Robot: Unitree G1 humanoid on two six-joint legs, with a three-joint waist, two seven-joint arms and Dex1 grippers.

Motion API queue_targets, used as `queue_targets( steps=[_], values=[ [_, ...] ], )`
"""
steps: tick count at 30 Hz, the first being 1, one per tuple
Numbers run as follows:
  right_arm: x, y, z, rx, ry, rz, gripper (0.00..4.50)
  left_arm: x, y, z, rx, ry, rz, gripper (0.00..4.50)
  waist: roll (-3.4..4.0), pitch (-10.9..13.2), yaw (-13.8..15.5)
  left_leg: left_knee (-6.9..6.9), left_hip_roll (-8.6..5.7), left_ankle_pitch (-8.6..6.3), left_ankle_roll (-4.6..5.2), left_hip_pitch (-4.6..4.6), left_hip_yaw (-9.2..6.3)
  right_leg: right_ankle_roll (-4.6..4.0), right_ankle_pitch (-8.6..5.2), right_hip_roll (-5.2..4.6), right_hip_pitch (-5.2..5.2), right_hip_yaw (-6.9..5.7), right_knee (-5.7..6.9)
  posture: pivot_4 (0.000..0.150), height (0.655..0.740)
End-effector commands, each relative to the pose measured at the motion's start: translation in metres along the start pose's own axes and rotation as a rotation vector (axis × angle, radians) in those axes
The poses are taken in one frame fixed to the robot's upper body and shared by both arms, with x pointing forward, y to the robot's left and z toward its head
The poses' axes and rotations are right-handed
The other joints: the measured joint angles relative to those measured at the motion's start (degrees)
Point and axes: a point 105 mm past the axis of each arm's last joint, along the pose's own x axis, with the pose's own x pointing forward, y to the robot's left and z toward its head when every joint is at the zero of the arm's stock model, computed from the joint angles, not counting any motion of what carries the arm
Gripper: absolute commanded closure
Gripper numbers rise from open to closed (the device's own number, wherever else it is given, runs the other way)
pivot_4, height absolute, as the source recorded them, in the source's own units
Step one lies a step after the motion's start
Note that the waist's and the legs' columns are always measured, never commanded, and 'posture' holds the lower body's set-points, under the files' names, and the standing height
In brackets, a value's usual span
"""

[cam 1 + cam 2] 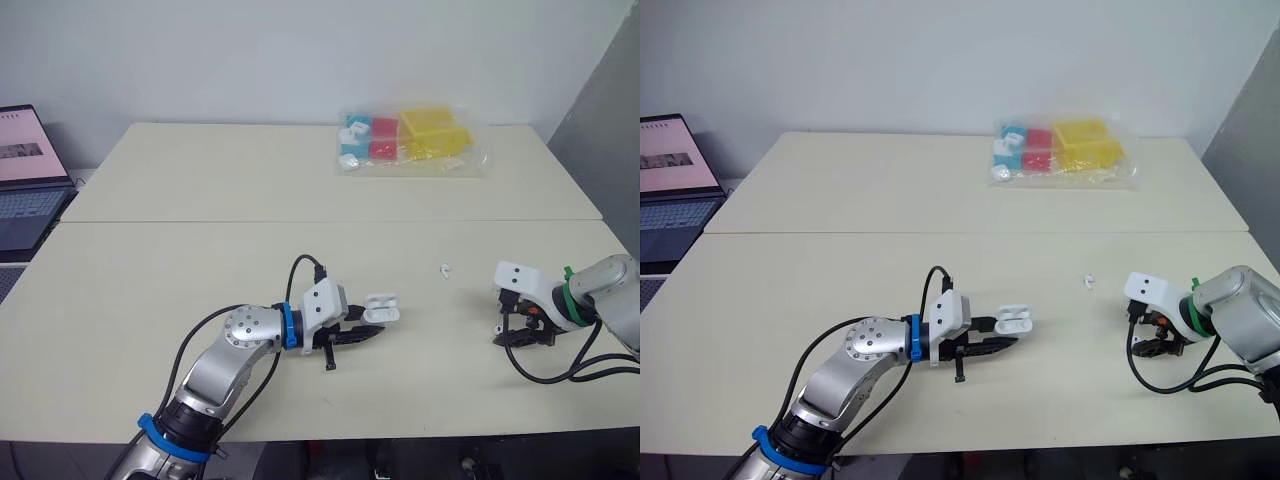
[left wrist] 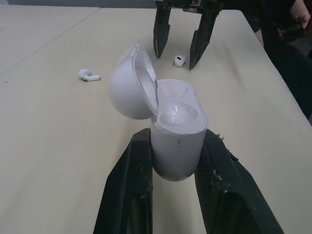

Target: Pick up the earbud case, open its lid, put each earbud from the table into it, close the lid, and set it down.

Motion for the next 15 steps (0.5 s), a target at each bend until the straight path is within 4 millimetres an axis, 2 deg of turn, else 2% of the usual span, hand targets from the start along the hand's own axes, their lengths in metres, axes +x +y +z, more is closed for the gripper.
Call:
queue_targets(
  steps=[1, 4, 11, 15],
  values=[
    [-0.0025, -0.0032, 0.0023, -0.019, 0.004, -0.011, 1.0, 0.0017, -0.0016, 0.009, 0.034, -0.03, -0.004, 3.73, 0.0, 0.0, 0.0, 0.0, 0.0, 0.0, 0.0, 0.0, 0.0, 0.0, 0.0, 0.0, 0.0, 0.0, 0.0, 0.15, 0.74],
    [-0.0031, -0.0027, 0.0022, -0.024, 0.005, -0.005, 1.58, 0.0018, -0.002, 0.0089, 0.035, -0.029, -0.007, 3.73, 0.0, 0.0, 0.01, 0.01, -0.01, 0.0, 0.0, 0.0, 0.02, 0.0, 0.0, 0.0, 0.0, 0.01, 0.0, 0.15, 0.74],
    [-0.0049, 0.0043, 0.0072, 0.0, -0.025, 0.044, 4.08, 0.0029, -0.0017, 0.0084, 0.036, -0.031, -0.013, 3.73, 0.0, 0.0, 0.01, -0.01, 0.0, 0.0, 0.0, -0.01, -0.01, 0.0, 0.0, 0.01, 0.0, 0.01, 0.0, 0.15, 0.74],
    [-0.0112, 0.0032, 0.0085, -0.034, -0.041, 0.027, 4.08, 0.0028, -0.0007, 0.0083, 0.04, -0.029, -0.014, 3.73, 0.0, 0.0, 0.0, 0.0, 0.0, 0.0, 0.0, 0.0, -0.01, 0.0, 0.0, 0.01, 0.0, 0.0, 0.0, 0.15, 0.74]
  ],
)
